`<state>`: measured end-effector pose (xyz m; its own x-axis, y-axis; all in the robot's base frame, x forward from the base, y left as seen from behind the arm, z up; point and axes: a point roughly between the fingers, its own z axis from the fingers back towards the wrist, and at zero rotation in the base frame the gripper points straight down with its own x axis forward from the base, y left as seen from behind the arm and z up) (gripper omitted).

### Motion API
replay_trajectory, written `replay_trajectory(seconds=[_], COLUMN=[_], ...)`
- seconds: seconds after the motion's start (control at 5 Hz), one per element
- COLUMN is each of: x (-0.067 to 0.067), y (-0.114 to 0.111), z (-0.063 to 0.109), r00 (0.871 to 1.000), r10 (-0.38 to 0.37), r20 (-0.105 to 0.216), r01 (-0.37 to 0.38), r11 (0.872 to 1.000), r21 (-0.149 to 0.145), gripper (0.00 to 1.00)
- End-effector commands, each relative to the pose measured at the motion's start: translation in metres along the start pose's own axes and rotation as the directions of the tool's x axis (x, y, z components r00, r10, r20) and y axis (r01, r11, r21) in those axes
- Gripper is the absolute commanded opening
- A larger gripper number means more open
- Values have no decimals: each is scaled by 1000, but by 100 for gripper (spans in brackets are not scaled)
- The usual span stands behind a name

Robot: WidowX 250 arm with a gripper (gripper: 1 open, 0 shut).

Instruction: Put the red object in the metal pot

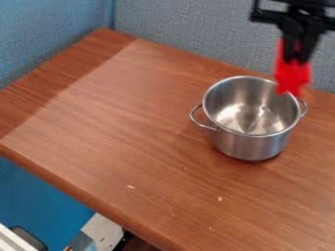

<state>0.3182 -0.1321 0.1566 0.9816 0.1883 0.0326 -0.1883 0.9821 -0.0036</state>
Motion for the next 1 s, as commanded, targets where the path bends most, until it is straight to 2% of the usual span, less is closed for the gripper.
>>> replay_trajectory(seconds=[0.0, 0.2, 0.4, 0.8], x=[-1, -6, -5, 9], y=[37, 64, 69, 61], z=[14, 2, -7, -50], r00=[996, 990, 988, 989], r10=[82, 130, 146, 118], r20=[35, 50, 58, 87], r01=[-83, -131, -148, -124], r11=[997, 991, 989, 990], r21=[2, 21, 29, 63], gripper=[0, 0, 0, 0])
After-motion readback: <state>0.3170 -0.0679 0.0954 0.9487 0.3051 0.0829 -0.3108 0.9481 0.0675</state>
